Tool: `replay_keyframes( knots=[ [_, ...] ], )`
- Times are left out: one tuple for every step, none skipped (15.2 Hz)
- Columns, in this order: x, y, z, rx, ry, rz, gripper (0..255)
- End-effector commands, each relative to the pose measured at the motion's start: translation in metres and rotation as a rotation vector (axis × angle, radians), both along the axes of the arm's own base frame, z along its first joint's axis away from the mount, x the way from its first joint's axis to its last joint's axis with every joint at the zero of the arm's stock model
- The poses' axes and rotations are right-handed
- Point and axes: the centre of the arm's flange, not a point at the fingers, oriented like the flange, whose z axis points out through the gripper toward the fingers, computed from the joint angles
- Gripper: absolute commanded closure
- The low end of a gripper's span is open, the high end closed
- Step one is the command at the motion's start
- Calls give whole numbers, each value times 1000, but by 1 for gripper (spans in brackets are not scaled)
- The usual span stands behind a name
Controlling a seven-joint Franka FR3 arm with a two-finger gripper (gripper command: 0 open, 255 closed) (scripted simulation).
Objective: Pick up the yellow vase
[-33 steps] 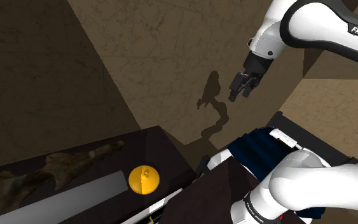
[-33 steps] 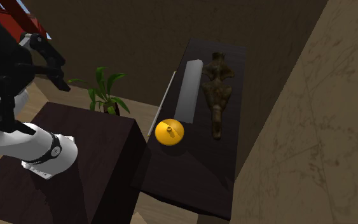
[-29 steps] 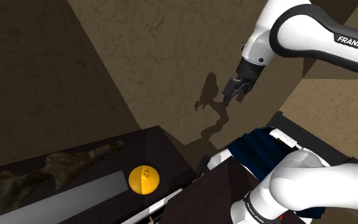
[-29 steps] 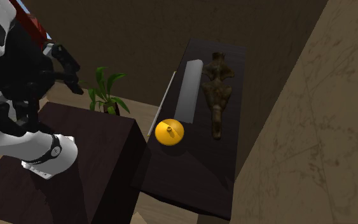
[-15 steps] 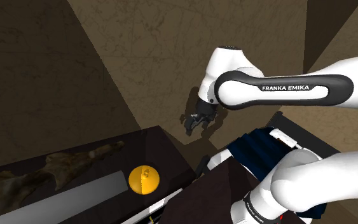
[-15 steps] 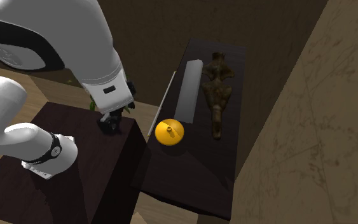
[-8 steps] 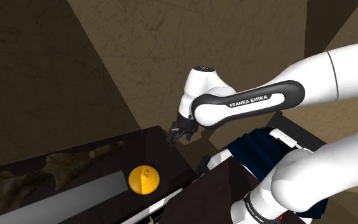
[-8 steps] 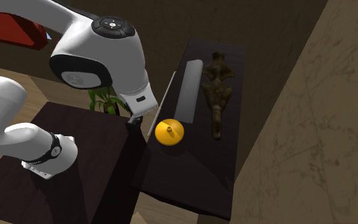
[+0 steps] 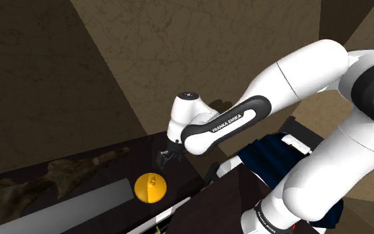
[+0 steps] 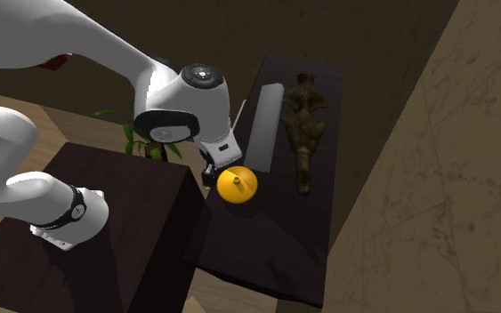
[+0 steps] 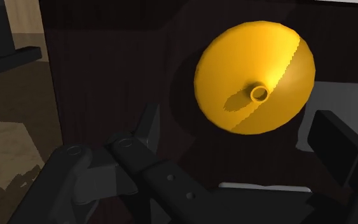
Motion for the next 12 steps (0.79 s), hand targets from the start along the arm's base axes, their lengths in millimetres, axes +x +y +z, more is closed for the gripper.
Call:
replay_keyframes(
  knots=[
    [9,11,-24,2,2,0,0],
    [13,17,-35,3,4,0,0],
    [16,23,-47,3,5,0,0],
    [19,29,-58,3,7,0,0],
    [22,36,-69,3,8,0,0],
    [25,42,-81,3,10,0,0],
    [29,48,-92,4,11,0,0],
    [30,51,-98,4,12,0,0],
    [30,51,-103,4,12,0,0],
    [30,51,-109,4,12,0,0],
    [30,51,-114,4,12,0,0],
    [30,51,-119,4,12,0,0]
  ],
)
